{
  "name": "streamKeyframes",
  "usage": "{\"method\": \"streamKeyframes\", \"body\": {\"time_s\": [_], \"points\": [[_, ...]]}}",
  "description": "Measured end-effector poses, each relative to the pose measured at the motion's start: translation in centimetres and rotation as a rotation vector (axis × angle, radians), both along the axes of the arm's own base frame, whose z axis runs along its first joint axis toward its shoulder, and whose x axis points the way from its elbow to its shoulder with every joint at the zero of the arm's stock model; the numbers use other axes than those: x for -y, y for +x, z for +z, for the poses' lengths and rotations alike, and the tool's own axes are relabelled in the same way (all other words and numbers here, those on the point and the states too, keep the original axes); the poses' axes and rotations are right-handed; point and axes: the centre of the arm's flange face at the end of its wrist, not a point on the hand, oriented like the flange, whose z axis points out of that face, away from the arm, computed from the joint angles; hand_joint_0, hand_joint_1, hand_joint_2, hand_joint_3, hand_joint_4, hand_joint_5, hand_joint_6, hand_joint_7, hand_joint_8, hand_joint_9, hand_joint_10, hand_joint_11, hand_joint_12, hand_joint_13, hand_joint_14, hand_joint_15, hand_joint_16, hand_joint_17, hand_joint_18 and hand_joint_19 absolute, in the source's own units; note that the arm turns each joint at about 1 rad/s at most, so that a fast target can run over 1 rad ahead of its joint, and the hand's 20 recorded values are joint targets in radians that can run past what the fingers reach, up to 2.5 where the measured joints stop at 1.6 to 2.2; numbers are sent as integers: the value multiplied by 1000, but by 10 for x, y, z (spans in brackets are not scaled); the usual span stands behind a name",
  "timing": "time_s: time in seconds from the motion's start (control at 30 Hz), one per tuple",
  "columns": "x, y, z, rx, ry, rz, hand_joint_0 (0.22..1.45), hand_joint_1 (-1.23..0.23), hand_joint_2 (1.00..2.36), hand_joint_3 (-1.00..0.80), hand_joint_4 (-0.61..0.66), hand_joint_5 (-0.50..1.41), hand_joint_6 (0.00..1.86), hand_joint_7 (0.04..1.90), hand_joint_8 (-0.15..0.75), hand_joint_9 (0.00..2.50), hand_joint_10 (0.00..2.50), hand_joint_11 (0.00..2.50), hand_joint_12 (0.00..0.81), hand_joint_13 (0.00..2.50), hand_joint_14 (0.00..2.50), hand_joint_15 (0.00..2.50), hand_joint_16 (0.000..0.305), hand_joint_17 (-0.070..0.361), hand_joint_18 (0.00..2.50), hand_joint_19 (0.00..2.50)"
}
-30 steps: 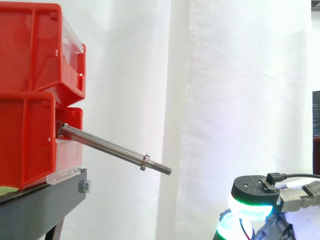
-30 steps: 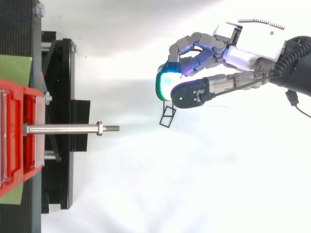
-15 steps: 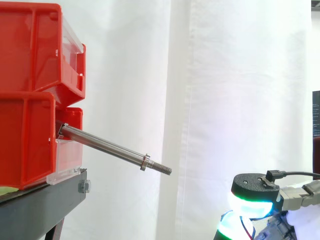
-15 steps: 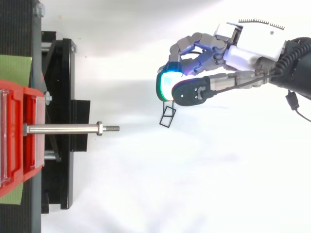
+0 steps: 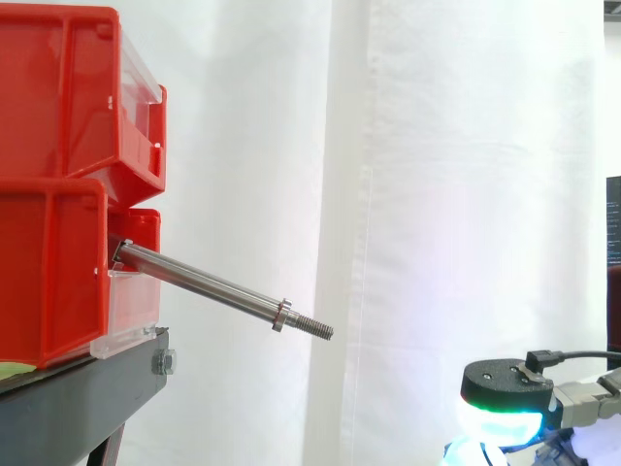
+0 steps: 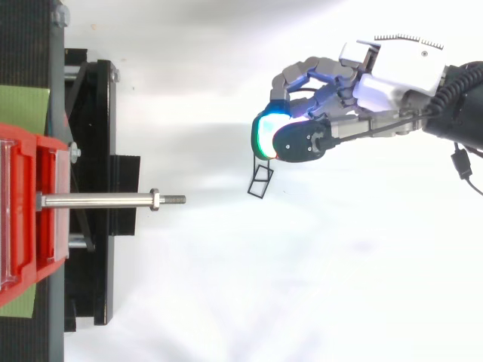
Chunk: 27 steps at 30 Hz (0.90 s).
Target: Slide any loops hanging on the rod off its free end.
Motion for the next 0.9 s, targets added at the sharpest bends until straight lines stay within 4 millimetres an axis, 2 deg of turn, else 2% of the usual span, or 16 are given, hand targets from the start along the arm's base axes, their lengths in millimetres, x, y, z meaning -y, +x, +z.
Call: {"method": "streamKeyframes", "body": {"time_s": [0.1, 0.2, 0.3, 0.9], "points": [[0, 1, 1, 12, 1, 0, 641, -769, 1015, -193, 107, -118, 907, 1064, 288, 696, 0, 0, 286, 557, 0, 41, 41, 93, 667, 136], [0, 2, 1, 19, 1, 0, 638, -768, 1015, -183, 99, -117, 908, 1060, 296, 679, 0, 0, 318, 519, 0, 0, 41, 93, 555, 72], [0, 3, 1, 22, 2, 0, 635, -770, 1015, -184, 99, -116, 908, 1066, 313, 698, 0, 0, 313, 461, 0, 0, 41, 93, 447, 69], [0, 3, 2, 23, 2, 0, 633, -772, 1014, -189, 91, -114, 906, 1061, 314, 734, 0, 0, 313, 475, 0, 0, 46, 104, 423, 33]]}}
